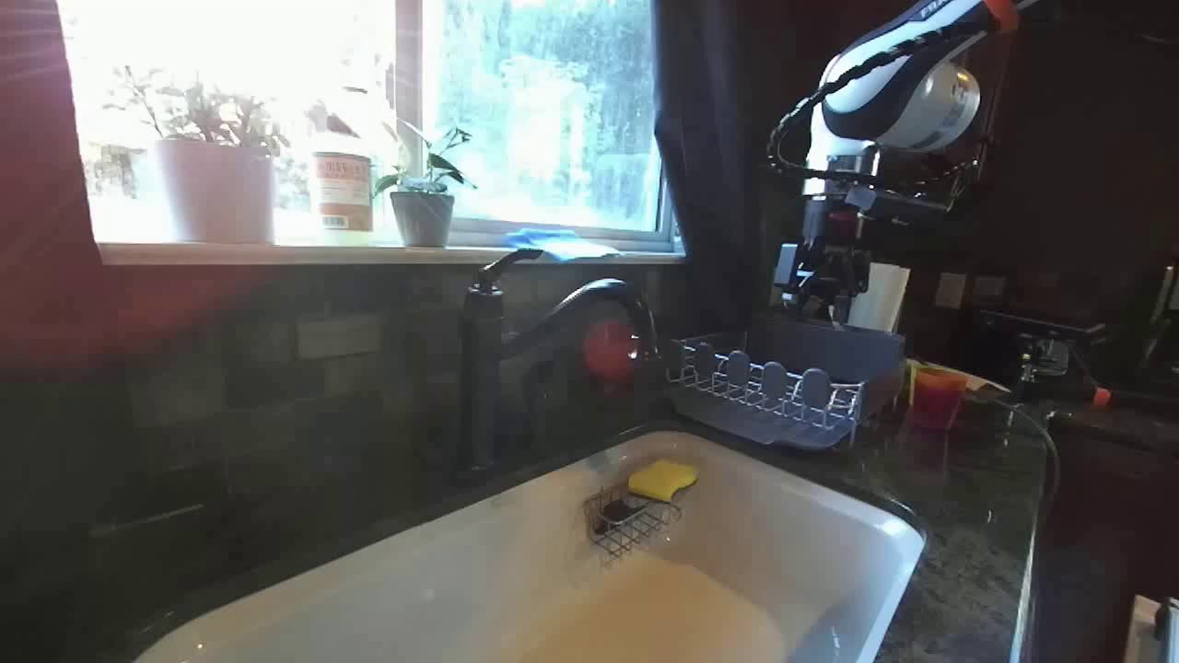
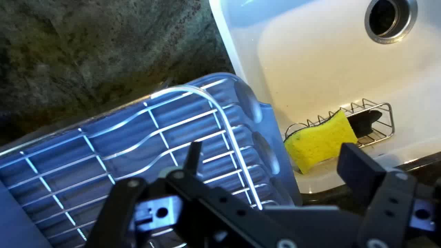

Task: Move the faucet to the left then push the faucet handle upwards.

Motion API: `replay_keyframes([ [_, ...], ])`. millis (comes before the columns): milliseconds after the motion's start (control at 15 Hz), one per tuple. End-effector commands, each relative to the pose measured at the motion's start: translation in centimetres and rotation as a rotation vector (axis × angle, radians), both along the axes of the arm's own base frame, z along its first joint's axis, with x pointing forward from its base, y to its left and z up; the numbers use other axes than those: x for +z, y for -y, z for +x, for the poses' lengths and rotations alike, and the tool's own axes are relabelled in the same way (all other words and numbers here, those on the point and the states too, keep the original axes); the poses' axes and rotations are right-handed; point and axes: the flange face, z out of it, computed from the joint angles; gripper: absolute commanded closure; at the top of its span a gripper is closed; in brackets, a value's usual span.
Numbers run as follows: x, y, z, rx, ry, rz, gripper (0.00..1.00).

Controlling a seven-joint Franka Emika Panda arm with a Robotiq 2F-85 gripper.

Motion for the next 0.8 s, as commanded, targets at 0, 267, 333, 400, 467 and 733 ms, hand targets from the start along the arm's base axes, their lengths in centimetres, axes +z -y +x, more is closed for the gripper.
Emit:
replay_keyframes([
  [0,0.0,0.0,0.0,0.000,-0.001,0.000,0.00],
  [267,0.0,0.0,0.0,0.000,-0.001,0.000,0.00],
  [333,0.0,0.0,0.0,0.000,-0.001,0.000,0.00],
  [400,0.2,-0.9,0.0,0.013,0.000,0.000,0.00],
  [467,0.4,-2.3,0.2,0.039,0.003,0.001,0.00],
  [733,2.1,-10.8,0.4,0.198,0.025,0.025,0.00],
])
